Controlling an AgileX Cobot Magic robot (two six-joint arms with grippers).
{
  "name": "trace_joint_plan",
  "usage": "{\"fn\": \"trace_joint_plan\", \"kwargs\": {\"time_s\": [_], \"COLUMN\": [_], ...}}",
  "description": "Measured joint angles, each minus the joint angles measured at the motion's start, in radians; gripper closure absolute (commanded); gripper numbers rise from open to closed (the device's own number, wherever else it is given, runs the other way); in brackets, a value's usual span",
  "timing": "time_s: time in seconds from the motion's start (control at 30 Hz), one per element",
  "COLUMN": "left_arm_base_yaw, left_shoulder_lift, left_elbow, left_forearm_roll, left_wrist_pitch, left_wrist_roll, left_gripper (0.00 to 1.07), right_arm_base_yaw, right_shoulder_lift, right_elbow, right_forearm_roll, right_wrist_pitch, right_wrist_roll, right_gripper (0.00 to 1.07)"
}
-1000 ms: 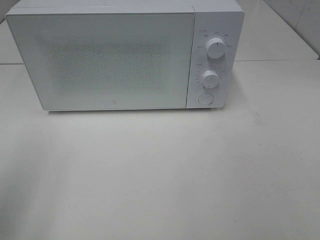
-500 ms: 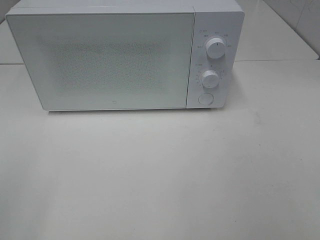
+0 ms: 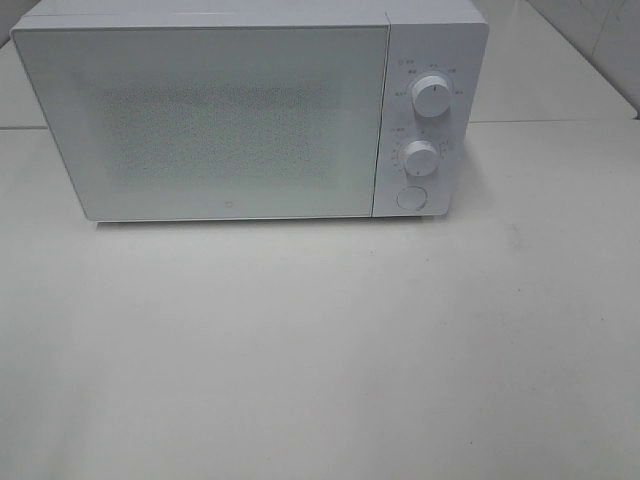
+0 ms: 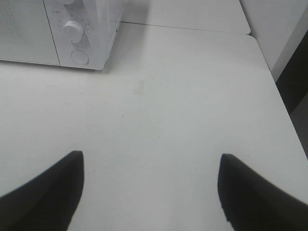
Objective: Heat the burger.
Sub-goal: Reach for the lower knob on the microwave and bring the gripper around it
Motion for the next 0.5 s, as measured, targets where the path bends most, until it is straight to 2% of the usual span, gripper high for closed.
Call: {"fn": "trace_joint_plan", "kwargs": {"time_s": [0.17, 0.27, 0.3, 0.33, 0.4, 0.5], "left_arm_base_yaw": [0.022, 0.075, 0.126, 0.126, 0.184, 0.207], "left_shoulder_lift": [-0.065, -0.106, -0.110, -0.110, -0.111, -0.111], "left_elbow": [0.002, 0.002, 0.002, 0.002, 0.002, 0.002], "left_forearm_roll": [-0.009, -0.009, -0.009, -0.009, -0.009, -0.009], "left_wrist_pitch": [-0.002, -0.003, -0.003, -0.003, -0.003, -0.003], "left_wrist_roll": [0.000, 0.000, 0.000, 0.000, 0.000, 0.000], "left_gripper": [0.06, 0.06, 0.06, 0.06, 0.06, 0.06], "right_arm_base_yaw": [0.000, 0.000, 0.000, 0.000, 0.000, 0.000], "right_shoulder_lift": [0.000, 0.000, 0.000, 0.000, 0.000, 0.000], "right_elbow": [0.000, 0.000, 0.000, 0.000, 0.000, 0.000], "right_forearm_roll": [0.000, 0.000, 0.000, 0.000, 0.000, 0.000], "right_wrist_pitch": [0.000, 0.000, 0.000, 0.000, 0.000, 0.000], "right_wrist_roll": [0.000, 0.000, 0.000, 0.000, 0.000, 0.000], "right_gripper": [0.31, 0.31, 0.31, 0.31, 0.31, 0.31]}}
